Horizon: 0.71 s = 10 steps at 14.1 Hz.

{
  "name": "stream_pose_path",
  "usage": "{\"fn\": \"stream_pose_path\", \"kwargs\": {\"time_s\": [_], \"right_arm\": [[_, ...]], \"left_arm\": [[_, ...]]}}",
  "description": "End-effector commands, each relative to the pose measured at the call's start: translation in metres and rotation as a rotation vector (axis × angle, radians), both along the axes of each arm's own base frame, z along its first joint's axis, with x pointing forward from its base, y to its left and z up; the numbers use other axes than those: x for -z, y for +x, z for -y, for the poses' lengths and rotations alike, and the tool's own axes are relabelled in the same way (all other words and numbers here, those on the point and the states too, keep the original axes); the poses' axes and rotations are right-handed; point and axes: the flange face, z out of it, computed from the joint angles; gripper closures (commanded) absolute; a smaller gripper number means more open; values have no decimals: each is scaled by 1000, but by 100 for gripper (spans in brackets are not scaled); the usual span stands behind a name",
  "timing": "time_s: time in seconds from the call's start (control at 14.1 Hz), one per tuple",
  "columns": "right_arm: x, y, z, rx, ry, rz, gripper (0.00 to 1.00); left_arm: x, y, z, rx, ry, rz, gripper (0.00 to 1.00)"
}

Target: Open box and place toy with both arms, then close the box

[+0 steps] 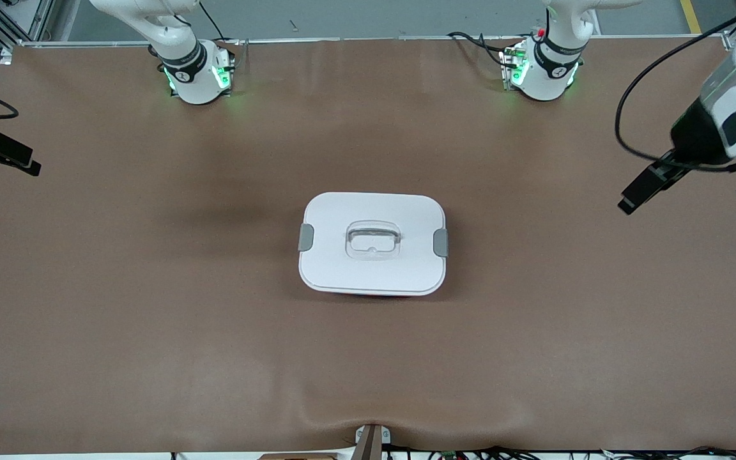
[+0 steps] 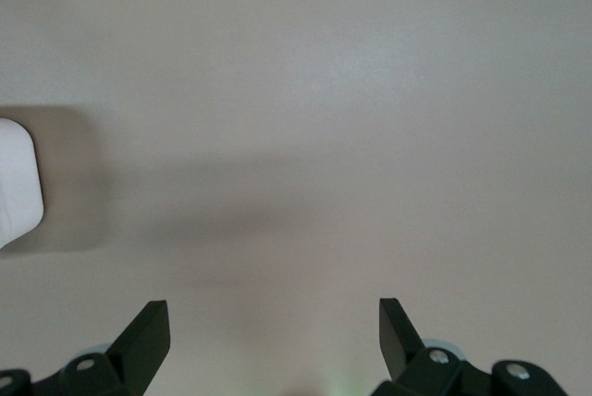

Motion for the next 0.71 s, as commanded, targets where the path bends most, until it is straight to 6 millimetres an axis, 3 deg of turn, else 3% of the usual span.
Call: {"fn": "stream_pose_path", "kwargs": {"time_s": [0.0, 0.14, 0.28, 0.64], "right_arm": [[-4, 1, -1, 10, -18, -4, 0], [-4, 1, -1, 10, -18, -4, 0], [-4, 1, -1, 10, -18, -4, 0], [-4, 1, -1, 11, -18, -4, 0]], "left_arm": [[-22, -21, 1, 68, -19, -10, 0], [-38, -35, 1, 99, -36, -1, 0], [-52, -48, -18, 120, -29, 1, 0], [-36, -49, -66, 296, -51, -86, 0]]}}
